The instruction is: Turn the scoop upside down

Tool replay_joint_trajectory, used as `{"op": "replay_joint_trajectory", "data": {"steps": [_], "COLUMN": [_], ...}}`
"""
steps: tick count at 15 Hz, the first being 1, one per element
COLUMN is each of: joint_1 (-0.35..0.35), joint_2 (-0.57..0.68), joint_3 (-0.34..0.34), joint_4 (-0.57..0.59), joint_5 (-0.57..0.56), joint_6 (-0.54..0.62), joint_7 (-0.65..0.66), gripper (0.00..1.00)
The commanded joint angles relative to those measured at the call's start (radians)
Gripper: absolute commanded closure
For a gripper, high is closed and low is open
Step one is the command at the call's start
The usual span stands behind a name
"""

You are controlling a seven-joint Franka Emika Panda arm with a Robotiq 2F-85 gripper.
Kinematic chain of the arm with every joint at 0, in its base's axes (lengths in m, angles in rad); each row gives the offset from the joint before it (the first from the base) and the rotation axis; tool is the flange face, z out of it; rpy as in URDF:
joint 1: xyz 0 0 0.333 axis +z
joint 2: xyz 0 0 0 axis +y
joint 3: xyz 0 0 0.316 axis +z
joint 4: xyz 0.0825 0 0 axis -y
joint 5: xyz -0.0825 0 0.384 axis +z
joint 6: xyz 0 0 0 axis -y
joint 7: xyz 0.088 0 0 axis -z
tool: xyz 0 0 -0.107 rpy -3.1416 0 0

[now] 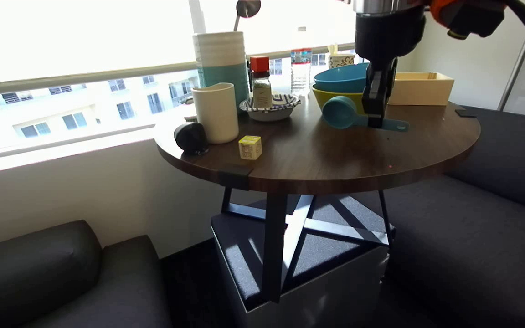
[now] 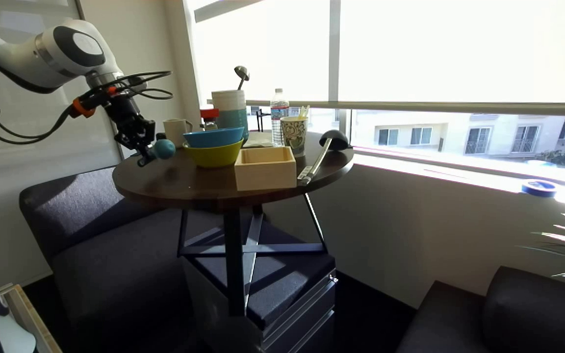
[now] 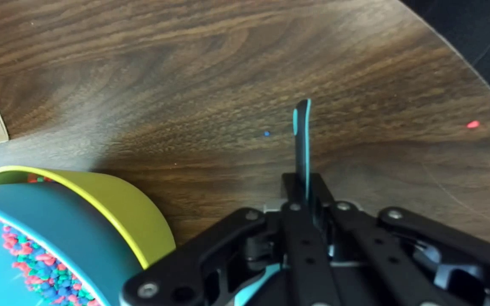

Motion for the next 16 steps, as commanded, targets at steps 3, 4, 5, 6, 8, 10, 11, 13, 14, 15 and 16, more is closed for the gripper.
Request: {"op": "replay_joint_trajectory", "data": {"steps": [3, 4, 5, 6, 8, 10, 11, 13, 14, 15, 16], "joint_1": [0.004, 0.005, 0.006, 0.008, 0.011, 0.014, 0.015, 0.015, 0.015, 0.019, 0.021], "joint_2": [0.049, 0.055, 0.058, 0.061, 0.063, 0.072, 0.078, 0.088, 0.088, 0.088, 0.086], "joint_3": [0.021, 0.021, 0.022, 0.022, 0.022, 0.020, 0.018, 0.015, 0.014, 0.012, 0.012], "joint_4": [0.001, 0.002, 0.003, 0.004, 0.005, 0.009, 0.010, 0.017, 0.019, 0.024, 0.025], "joint_5": [-0.089, -0.097, -0.103, -0.104, -0.099, -0.092, -0.090, -0.086, -0.088, -0.075, -0.072], "joint_6": [-0.038, -0.038, -0.039, -0.042, -0.046, -0.055, -0.057, -0.064, -0.065, -0.070, -0.071], "joint_7": [0.090, 0.100, 0.109, 0.112, 0.115, 0.111, 0.111, 0.108, 0.110, 0.102, 0.100], "gripper": [0.98, 0.98, 0.98, 0.98, 0.67, 0.54, 0.48, 0.33, 0.27, 0.19, 0.13]}}
